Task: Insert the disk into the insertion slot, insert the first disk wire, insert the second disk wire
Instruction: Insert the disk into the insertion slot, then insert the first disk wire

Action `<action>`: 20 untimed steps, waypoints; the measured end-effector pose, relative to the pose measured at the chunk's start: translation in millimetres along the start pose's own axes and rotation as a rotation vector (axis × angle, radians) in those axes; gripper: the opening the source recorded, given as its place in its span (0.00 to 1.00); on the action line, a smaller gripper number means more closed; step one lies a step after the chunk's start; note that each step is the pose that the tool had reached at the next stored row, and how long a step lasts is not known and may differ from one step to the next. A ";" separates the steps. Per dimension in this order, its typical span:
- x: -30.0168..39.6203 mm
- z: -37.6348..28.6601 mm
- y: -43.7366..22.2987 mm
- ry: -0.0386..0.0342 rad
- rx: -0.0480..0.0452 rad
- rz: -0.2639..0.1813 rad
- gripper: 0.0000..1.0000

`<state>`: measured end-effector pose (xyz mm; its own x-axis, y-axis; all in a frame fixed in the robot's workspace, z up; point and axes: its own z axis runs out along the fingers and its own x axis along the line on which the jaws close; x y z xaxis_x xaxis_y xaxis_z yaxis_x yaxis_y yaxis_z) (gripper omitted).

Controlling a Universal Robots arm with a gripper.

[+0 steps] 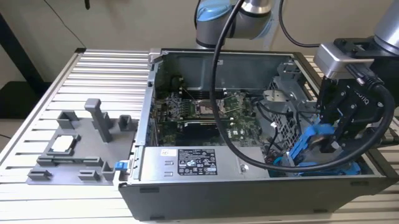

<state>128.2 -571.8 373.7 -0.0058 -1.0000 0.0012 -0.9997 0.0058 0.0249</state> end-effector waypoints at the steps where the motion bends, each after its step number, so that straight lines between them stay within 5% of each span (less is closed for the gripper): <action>1: 0.0 -1.9 0.0 0.0024 -0.0004 0.000 0.41; 7: -0.5 -25.2 0.7 0.0057 -0.0009 -0.001 0.41; 9: -0.8 -28.2 1.4 0.0041 0.0000 -0.001 0.41; 13: -0.8 -28.1 3.3 -0.0644 0.0220 -0.003 0.41; 15: -0.9 -28.2 3.9 -0.0926 0.0380 -0.004 0.41; 16: -0.9 -28.1 4.2 -0.1008 0.0504 -0.006 0.41; 20: -1.0 -27.7 5.9 -0.1052 0.1148 -0.013 0.41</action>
<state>123.1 -570.7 401.6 0.0107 -0.9946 -0.1033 -0.9959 -0.0013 -0.0902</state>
